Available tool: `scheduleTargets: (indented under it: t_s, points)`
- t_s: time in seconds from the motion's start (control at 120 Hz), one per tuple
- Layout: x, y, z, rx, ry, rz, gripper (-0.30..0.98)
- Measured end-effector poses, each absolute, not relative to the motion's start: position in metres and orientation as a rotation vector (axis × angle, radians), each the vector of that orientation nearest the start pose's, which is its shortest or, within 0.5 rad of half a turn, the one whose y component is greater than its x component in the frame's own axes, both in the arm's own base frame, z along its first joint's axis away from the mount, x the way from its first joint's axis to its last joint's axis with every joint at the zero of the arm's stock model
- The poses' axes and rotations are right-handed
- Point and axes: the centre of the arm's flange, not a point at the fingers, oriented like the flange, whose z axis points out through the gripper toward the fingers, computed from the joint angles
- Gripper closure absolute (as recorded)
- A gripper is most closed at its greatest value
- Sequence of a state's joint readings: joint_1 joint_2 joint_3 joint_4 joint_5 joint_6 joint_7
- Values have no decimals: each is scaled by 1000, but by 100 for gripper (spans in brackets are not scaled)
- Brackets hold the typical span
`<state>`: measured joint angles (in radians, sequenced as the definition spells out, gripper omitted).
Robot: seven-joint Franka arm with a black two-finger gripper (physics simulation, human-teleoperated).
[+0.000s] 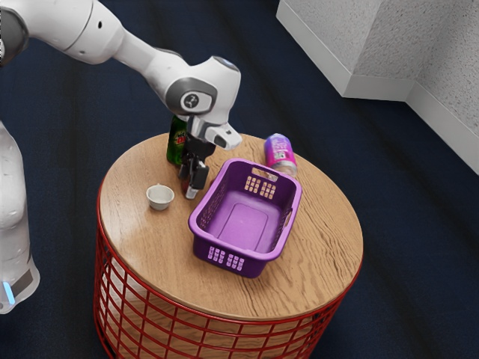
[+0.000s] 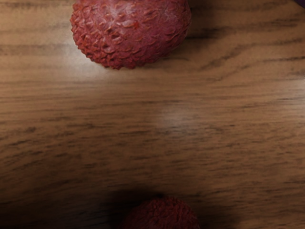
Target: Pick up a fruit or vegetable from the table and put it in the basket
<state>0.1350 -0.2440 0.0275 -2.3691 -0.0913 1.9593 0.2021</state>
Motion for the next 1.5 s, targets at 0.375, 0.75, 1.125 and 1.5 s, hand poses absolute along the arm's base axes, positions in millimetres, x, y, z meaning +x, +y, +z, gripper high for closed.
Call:
scheduleTargets:
  t_s: [0.375,0.75,1.125,1.5]
  points:
    - [442,67,403,-3251,-3,239,6]
    - [444,60,406,-3236,28,214,38]
    - [440,54,432,-3223,47,130,54]
    - [508,-51,559,-3053,354,11,55]
